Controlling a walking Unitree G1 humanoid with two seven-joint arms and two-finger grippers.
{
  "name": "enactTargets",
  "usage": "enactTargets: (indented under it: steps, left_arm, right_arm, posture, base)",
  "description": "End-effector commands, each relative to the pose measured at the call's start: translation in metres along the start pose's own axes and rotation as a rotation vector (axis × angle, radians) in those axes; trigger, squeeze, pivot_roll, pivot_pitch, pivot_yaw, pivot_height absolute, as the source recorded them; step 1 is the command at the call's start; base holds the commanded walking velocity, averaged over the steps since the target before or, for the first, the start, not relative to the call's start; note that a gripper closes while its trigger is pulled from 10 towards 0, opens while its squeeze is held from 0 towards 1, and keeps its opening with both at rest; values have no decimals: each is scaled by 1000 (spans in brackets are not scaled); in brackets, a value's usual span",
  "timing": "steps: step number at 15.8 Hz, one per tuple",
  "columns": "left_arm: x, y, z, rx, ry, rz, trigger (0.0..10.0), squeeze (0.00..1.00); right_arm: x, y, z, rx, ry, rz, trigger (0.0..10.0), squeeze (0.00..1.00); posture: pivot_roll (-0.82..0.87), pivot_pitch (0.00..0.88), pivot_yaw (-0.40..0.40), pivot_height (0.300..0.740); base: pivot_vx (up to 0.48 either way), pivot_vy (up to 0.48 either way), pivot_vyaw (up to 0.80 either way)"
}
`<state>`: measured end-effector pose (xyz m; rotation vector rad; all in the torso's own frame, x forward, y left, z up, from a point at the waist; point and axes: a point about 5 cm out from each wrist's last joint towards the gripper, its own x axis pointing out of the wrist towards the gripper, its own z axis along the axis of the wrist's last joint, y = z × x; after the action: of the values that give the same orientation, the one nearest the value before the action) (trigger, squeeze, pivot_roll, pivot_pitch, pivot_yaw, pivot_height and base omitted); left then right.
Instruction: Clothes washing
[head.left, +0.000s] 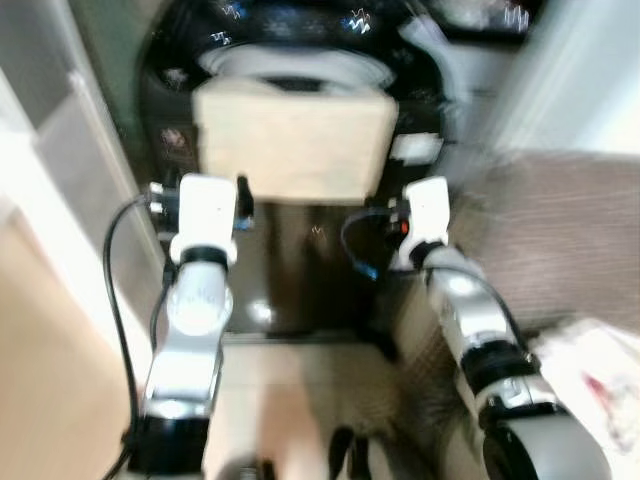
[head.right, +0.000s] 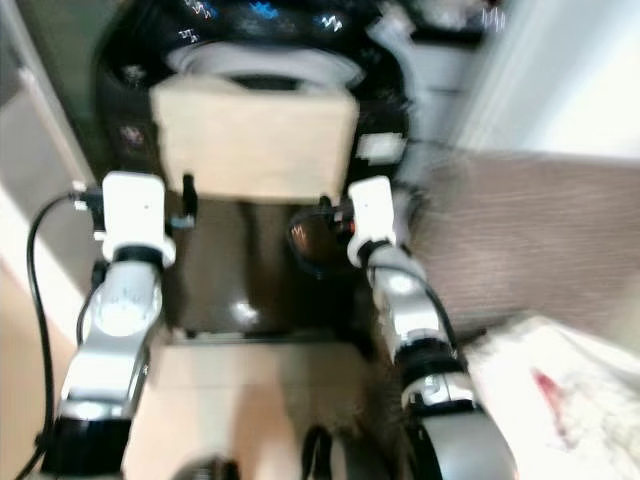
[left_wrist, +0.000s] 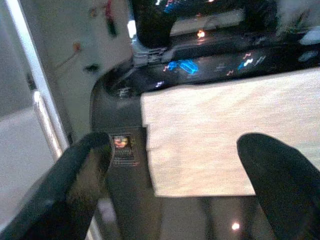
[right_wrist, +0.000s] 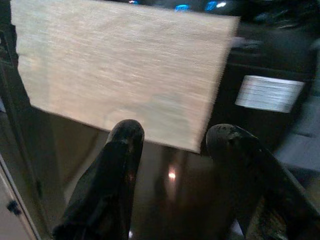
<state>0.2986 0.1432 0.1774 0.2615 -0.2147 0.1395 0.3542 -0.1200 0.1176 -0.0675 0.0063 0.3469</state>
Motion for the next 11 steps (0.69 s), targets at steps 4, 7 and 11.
enactTargets:
  steps: [4, 7, 11]
  left_arm:
    - [2, -3, 8, -22, -38, -22, 10000, 0]
    - [5, -2, 8, -1, -44, -15, 10000, 0]
    - [6, -4, 9, 0, -56, -31, 10000, 0]
  right_arm:
    - [4, -2, 9, -7, -36, 2, 10000, 0]
    - [2, -12, 7, 7, -30, -40, 10000, 0]
    - [-3, -23, 4, -4, -37, -104, 10000, 0]
  posture:
    - [53, 17, -45, 732]
    - [48, 8, -43, 732]
    - [36, 0, -37, 732]
  base:
    - [0, 480, -527]
    - [0, 0, -567]
    - [0, 0, -620]
